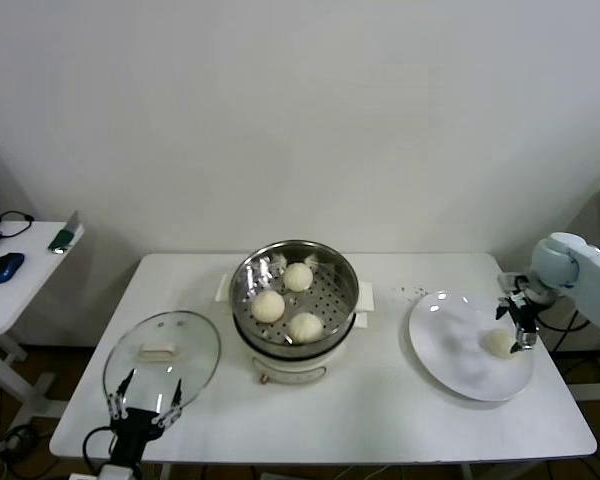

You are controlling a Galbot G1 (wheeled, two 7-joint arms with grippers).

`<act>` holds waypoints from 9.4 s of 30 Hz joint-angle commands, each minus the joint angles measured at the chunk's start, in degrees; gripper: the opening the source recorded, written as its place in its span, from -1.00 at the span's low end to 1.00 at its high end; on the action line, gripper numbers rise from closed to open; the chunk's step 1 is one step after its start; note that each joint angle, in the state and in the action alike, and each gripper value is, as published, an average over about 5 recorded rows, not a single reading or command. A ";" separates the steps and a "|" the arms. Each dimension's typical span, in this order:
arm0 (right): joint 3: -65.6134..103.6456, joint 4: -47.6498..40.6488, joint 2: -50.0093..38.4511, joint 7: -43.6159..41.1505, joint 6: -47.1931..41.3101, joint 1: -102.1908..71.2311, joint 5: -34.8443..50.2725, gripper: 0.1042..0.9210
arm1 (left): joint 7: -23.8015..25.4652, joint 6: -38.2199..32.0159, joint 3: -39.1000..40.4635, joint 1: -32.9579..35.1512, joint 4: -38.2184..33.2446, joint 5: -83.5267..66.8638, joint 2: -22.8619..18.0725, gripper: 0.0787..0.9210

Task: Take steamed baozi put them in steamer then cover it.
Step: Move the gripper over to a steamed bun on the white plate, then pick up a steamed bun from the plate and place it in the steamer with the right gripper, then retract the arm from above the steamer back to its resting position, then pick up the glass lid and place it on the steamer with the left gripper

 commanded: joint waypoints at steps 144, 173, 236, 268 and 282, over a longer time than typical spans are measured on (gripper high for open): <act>-5.91 21.58 -0.24 42.84 2.90 15.47 52.67 0.76 | -2.03 -0.22 0.97 -0.92 -3.52 1.35 1.02 0.77; 90.09 42.19 14.44 57.18 4.92 -77.83 40.20 0.76 | -7.48 2.58 -0.26 -3.25 -4.91 33.16 1.86 0.77; 98.61 40.99 31.67 53.67 8.45 -88.14 26.85 0.76 | -14.92 4.70 7.54 -27.30 33.61 66.98 10.17 0.73; 98.35 38.78 32.43 53.27 9.85 -86.02 24.35 0.76 | -14.13 11.06 7.08 -18.97 14.58 60.50 11.70 -0.85; 96.56 36.84 31.18 53.42 9.79 -82.49 23.63 0.76 | -9.77 25.85 5.25 -11.67 -4.25 60.04 16.45 -0.85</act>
